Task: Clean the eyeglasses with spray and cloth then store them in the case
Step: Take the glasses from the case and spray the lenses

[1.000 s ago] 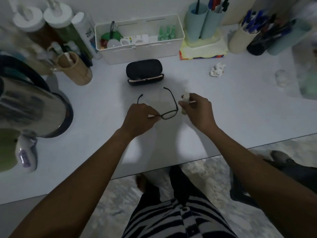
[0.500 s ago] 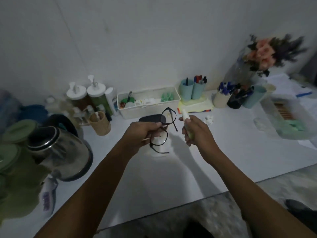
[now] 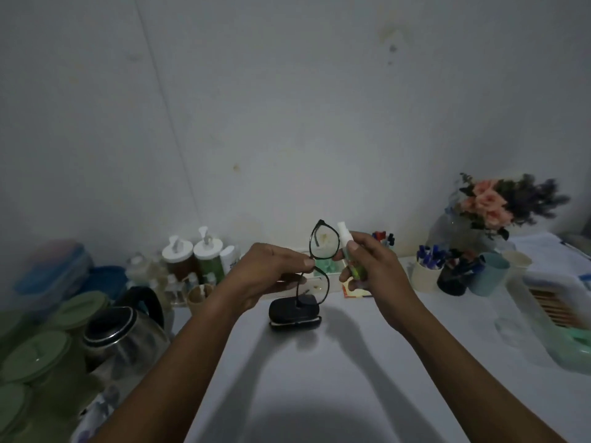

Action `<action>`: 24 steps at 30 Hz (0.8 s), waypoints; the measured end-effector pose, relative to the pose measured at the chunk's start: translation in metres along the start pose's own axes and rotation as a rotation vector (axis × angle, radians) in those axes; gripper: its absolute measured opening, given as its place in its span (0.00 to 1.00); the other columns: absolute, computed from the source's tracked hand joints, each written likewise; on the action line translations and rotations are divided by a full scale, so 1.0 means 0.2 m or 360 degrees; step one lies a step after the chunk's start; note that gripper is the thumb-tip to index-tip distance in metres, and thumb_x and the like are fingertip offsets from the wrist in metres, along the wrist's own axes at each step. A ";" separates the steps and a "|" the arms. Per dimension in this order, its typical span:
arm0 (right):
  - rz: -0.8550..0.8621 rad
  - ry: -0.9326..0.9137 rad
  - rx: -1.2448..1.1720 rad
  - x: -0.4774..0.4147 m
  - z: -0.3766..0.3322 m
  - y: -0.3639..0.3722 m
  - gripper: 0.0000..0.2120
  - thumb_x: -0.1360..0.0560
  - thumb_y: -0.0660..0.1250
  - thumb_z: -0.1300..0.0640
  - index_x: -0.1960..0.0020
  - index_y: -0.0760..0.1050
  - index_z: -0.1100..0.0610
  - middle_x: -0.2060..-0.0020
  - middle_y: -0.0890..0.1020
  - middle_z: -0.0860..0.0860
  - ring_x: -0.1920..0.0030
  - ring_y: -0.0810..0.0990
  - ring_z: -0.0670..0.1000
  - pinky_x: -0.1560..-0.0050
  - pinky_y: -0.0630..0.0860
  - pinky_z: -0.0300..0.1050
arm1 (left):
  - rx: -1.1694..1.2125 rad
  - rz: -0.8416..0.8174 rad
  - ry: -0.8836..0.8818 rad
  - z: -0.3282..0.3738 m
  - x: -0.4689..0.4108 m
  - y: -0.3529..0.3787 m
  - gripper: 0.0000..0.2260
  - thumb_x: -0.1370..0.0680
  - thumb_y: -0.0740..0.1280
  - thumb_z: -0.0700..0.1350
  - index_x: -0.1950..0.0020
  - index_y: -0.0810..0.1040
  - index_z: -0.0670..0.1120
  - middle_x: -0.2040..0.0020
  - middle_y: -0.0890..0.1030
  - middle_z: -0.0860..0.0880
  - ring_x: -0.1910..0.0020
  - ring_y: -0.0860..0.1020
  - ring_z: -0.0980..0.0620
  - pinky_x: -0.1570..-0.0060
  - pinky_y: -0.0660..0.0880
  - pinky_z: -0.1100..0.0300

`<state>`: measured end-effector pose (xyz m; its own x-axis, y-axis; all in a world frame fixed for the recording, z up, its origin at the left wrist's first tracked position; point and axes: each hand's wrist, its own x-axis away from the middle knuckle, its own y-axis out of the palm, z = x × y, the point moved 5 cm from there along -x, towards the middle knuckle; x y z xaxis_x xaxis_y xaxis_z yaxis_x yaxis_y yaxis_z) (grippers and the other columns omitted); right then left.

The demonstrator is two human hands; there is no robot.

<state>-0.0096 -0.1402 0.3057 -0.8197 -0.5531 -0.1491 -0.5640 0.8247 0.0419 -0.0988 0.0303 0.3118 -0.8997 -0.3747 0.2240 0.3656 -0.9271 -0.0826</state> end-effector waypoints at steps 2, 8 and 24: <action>-0.0033 -0.0024 0.0059 -0.02 -0.02 -0.01 0.09 0.17 0.61 0.57 0.41 0.78 0.53 0.57 0.84 0.49 0.65 0.79 0.50 0.68 0.75 0.40 | -0.0108 0.0033 0.0073 0.04 0.01 0.01 0.06 0.29 0.77 0.40 0.53 0.87 0.42 0.59 0.87 0.47 0.64 0.82 0.56 0.61 0.79 0.66; -0.0026 -0.0087 0.0096 -0.07 -0.06 -0.04 0.11 0.16 0.60 0.57 0.36 0.75 0.52 0.56 0.82 0.57 0.67 0.79 0.51 0.70 0.75 0.42 | -0.0132 0.0220 0.0252 0.10 0.01 0.02 0.06 0.29 0.76 0.37 0.53 0.87 0.38 0.61 0.85 0.42 0.67 0.80 0.55 0.62 0.78 0.67; -0.0120 -0.0307 -0.0059 -0.01 -0.17 -0.04 0.15 0.16 0.58 0.53 0.30 0.71 0.44 0.60 0.83 0.56 0.68 0.80 0.51 0.64 0.81 0.49 | -0.0272 0.0255 0.0328 0.25 0.09 0.06 0.06 0.29 0.76 0.36 0.53 0.87 0.39 0.72 0.83 0.49 0.76 0.77 0.61 0.77 0.68 0.72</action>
<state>-0.0067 -0.1505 0.3399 -0.7429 -0.5771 -0.3392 -0.6291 0.7751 0.0592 -0.0984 0.0135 0.3643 -0.8698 -0.4935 -0.0051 0.4768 -0.8376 -0.2667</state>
